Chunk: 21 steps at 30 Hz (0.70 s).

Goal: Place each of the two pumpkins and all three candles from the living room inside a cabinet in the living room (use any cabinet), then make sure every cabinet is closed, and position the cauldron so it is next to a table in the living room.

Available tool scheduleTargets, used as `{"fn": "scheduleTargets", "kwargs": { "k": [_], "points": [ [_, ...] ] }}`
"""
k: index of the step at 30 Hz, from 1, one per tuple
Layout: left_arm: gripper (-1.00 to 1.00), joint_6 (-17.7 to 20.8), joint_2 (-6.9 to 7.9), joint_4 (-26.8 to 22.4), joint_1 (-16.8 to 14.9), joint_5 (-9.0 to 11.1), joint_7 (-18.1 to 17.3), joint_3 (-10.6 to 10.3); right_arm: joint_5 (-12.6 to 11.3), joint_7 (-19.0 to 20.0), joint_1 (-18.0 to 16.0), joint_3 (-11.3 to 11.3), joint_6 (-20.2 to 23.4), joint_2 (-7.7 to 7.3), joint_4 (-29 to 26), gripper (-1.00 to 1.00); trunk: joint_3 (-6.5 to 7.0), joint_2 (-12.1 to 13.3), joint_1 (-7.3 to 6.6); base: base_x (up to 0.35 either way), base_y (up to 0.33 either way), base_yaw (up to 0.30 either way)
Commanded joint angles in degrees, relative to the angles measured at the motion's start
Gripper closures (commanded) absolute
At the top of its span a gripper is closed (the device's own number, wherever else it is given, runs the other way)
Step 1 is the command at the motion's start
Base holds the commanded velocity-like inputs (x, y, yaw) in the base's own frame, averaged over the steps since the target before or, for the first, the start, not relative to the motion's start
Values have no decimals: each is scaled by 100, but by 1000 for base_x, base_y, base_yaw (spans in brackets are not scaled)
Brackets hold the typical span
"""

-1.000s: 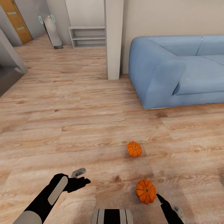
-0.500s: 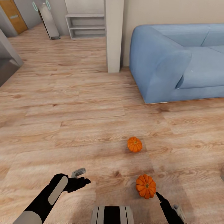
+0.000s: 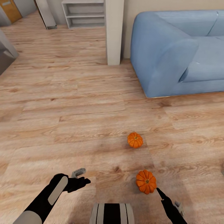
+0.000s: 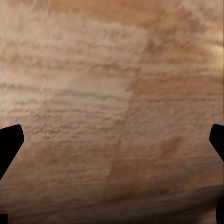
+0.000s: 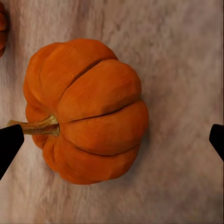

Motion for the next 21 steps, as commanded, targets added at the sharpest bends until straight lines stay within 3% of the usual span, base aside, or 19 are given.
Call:
{"fn": "scheduleTargets", "kwargs": {
  "k": [1,5,21],
  "points": [
    [-100,8,8,-8,-2,62,56,-20,-47,16,-1,47,-1,-1,1,-100,-26,-3,1,0,0,0],
    [-100,8,9,-8,-2,59,56,-20,-47,25,-1,47,-5,-1,1,-100,-115,-8,12,0,0,0],
    [-100,8,11,-26,-2,55,56,-22,-38,-5,-1,47,-16,7,-1,-100,-115,-8,12,48,0,0]
  ]
}}
